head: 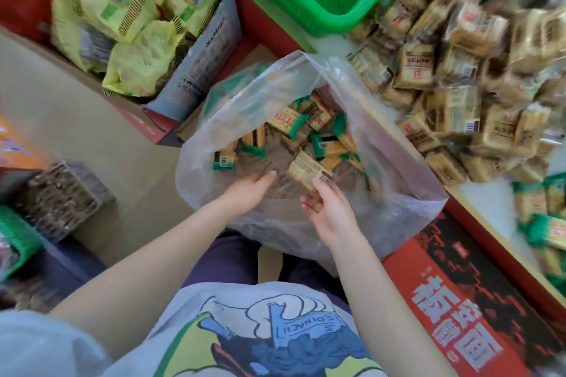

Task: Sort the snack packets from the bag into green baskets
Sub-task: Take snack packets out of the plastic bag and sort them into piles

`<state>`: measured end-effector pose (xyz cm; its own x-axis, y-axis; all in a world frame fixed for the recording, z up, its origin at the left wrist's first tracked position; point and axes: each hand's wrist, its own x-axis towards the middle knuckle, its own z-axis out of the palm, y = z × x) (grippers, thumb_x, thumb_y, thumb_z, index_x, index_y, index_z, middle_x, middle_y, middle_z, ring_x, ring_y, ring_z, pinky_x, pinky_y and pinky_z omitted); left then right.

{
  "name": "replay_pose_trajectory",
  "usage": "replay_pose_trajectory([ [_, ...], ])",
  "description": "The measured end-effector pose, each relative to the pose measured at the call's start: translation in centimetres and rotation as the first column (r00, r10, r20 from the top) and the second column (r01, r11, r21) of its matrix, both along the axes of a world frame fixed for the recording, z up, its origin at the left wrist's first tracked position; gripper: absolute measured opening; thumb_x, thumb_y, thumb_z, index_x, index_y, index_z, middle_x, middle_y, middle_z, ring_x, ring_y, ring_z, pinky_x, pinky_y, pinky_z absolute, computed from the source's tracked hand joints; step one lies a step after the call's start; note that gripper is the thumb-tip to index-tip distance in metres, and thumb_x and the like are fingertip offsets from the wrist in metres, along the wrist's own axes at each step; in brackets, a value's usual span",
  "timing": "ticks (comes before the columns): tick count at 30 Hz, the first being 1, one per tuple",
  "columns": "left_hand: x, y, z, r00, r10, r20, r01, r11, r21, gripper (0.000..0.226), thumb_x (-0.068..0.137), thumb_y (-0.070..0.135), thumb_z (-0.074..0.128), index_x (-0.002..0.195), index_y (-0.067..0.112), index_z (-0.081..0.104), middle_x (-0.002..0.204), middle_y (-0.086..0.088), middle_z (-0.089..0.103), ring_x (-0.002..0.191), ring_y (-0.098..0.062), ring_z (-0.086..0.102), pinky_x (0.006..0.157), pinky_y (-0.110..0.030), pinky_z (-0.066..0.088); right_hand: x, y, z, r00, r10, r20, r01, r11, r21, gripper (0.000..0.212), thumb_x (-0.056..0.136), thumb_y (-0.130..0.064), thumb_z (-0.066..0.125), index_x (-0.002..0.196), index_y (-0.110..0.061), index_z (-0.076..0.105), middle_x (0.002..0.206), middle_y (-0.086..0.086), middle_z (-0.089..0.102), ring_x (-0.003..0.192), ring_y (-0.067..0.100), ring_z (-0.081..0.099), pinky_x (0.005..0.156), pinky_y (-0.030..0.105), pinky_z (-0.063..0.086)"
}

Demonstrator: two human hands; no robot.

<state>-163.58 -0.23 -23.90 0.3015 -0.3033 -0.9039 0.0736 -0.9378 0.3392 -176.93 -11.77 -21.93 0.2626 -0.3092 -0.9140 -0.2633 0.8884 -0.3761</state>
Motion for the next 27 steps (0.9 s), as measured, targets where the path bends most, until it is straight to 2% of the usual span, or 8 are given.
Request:
replay_pose_trajectory([
  [2,-0.9,-1.7,2.5,0.947,0.301,-0.112,-0.308,0.950,-0.053,0.062,0.100,0.061,0.041,0.148,0.022,0.046,0.151,-0.005,0.048,0.133,-0.028,0.052,0.108,-0.039,0.040,-1.9,-0.6,2.1,0.993,0.086,0.076,-0.073,0.984,-0.162,0.027,0.100,-0.012,0.060,0.127,-0.017,0.058,0.110,0.006,0.069,0.074,0.021,0.067,0.072,0.031,0.057],
  [5,-2.8,-4.8,6.6,0.669,0.528,-0.524,-0.684,0.712,-0.156,0.044,0.100,0.050,0.050,0.135,0.022,0.056,0.128,-0.011,0.066,0.106,-0.032,0.071,0.087,-0.044,0.058,-3.7,-2.3,6.2,0.962,0.262,0.071,-0.210,0.886,-0.414,0.037,0.095,-0.005,0.066,0.126,-0.025,0.063,0.117,0.001,0.071,0.090,0.020,0.072,0.084,0.034,0.060],
  [8,-4.3,-8.4,10.4,0.715,0.404,-0.571,-0.639,0.708,-0.300,0.032,0.101,0.043,0.052,0.119,0.020,0.064,0.115,-0.005,0.072,0.098,-0.025,0.072,0.084,-0.042,0.059,-5.5,-4.7,10.2,0.925,0.368,0.097,-0.261,0.798,-0.543,0.043,0.088,-0.006,0.075,0.124,-0.027,0.065,0.117,-0.005,0.073,0.107,0.011,0.069,0.092,0.028,0.056],
  [13,-6.8,-14.8,14.2,0.815,0.307,-0.492,-0.536,0.721,-0.439,0.025,0.097,0.019,0.063,0.121,0.015,0.062,0.106,-0.010,0.074,0.082,-0.022,0.072,0.060,-0.031,0.056,-9.2,-8.7,13.8,0.980,0.147,0.131,-0.042,0.804,-0.593,0.027,0.090,-0.016,0.073,0.116,-0.022,0.065,0.109,0.001,0.074,0.101,0.015,0.071,0.095,0.037,0.055],
  [19,-10.0,-20.4,17.7,0.874,0.125,-0.469,-0.405,0.721,-0.562,0.036,0.095,0.011,0.064,0.131,0.014,0.059,0.122,-0.015,0.068,0.099,-0.027,0.072,0.067,-0.032,0.059,-12.8,-12.9,14.8,0.987,0.050,0.153,0.039,0.849,-0.526,0.024,0.097,-0.019,0.065,0.119,-0.010,0.059,0.105,0.013,0.072,0.083,0.026,0.069,0.069,0.032,0.056],
  [23,-10.7,-24.0,16.7,1.000,-0.001,-0.013,-0.008,0.765,-0.643,0.037,0.098,0.025,0.060,0.135,0.019,0.058,0.131,-0.009,0.063,0.111,-0.019,0.065,0.092,-0.040,0.056,-14.6,-15.9,14.1,0.996,-0.033,0.082,0.073,0.834,-0.547,0.024,0.096,-0.022,0.067,0.115,-0.007,0.062,0.104,0.015,0.073,0.082,0.026,0.067,0.069,0.032,0.055],
  [25,-10.0,-25.3,14.9,0.876,-0.157,0.457,0.408,0.747,-0.525,0.049,0.097,0.033,0.058,0.145,0.025,0.048,0.150,-0.006,0.045,0.136,-0.023,0.043,0.113,-0.046,0.039,-15.0,-17.9,13.5,0.992,-0.124,0.014,0.110,0.818,-0.565,0.028,0.094,-0.024,0.069,0.116,-0.008,0.060,0.107,0.014,0.073,0.083,0.021,0.071,0.070,0.032,0.057],
  [27,-9.6,-25.9,13.4,0.650,-0.373,0.662,0.671,0.691,-0.269,0.061,0.098,0.041,0.054,0.154,0.032,0.033,0.164,-0.006,0.020,0.150,-0.030,0.017,0.119,-0.050,0.025,-14.6,-20.3,13.3,0.980,-0.201,-0.004,0.157,0.780,-0.606,0.029,0.095,-0.021,0.068,0.117,-0.010,0.054,0.104,0.010,0.072,0.075,0.016,0.071,0.063,0.029,0.057],
])
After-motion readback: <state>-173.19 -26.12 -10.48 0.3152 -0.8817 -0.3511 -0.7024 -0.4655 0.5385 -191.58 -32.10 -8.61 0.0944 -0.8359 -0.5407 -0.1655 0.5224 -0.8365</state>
